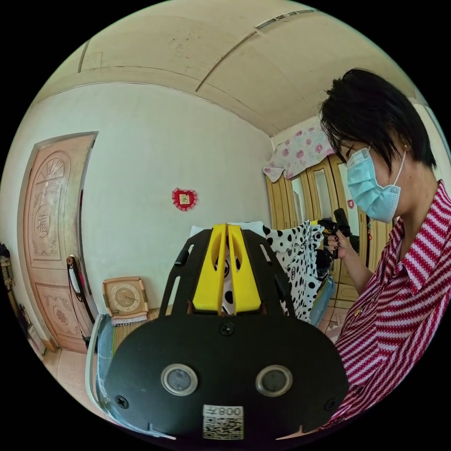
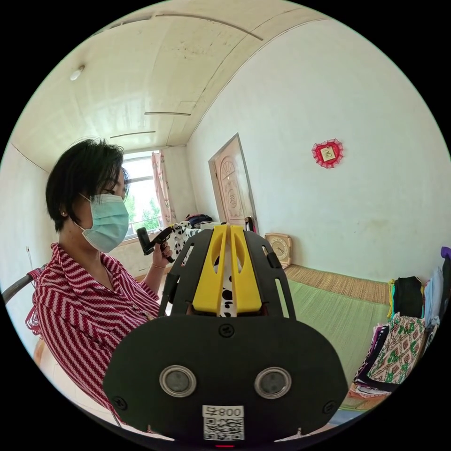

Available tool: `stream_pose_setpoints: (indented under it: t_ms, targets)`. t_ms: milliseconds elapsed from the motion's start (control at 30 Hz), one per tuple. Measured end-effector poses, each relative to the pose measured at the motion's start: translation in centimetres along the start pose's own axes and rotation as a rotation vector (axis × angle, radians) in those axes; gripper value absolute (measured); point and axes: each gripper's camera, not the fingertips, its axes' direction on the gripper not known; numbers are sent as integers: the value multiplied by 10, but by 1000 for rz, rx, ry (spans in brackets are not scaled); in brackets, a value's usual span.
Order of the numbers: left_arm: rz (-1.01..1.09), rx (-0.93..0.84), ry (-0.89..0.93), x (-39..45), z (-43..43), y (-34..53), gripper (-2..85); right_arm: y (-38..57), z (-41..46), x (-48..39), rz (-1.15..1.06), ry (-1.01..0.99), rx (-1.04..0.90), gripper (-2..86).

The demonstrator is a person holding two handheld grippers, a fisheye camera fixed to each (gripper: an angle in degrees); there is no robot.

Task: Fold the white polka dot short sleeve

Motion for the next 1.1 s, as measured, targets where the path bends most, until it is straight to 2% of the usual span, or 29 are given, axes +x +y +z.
stream_pose_setpoints:
  t_ms: [1100]
  targets:
    - [-23,0,14,-5,5,-24,1,6,10,-42,-3,9,-15,8]
